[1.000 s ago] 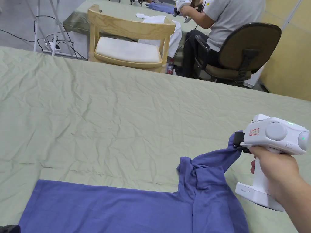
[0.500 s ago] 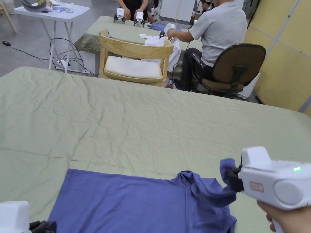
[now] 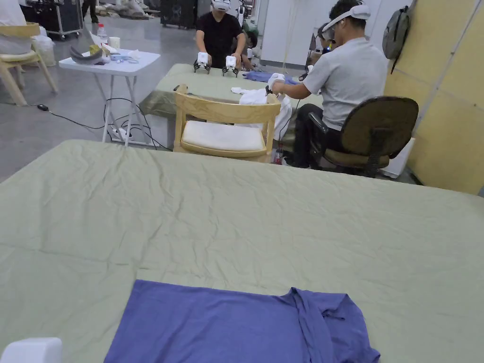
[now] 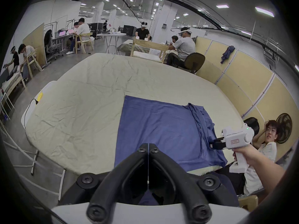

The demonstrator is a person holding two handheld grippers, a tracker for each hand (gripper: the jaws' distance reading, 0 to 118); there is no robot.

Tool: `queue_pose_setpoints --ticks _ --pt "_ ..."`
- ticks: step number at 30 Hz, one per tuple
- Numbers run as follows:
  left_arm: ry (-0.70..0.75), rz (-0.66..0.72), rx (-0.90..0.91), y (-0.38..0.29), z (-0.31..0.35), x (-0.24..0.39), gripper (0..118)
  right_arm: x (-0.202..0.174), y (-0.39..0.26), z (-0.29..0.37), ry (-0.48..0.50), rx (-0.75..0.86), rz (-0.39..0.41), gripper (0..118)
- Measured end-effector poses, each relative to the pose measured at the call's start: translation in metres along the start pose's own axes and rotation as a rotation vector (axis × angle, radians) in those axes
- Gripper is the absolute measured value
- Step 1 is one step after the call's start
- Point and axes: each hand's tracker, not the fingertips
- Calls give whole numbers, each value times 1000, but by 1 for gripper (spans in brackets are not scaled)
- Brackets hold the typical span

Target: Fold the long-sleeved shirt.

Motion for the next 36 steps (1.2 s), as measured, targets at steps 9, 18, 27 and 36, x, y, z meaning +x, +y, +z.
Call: queue_pose_setpoints --ticks 9,18,27,36 --pt "13 11 -15 -2 -1 -12 0 16 -22 57 19 272 -47 118" --pt "6 37 -83 1 -52 -20 0 6 -54 122 248 422 -226 3" --pt "-69 -18 -70 79 -191 -48 118 14 -51 69 248 352 -308 3" --pt "220 -91 -133 109 -391 -67 103 36 -23 38 205 275 -286 3"
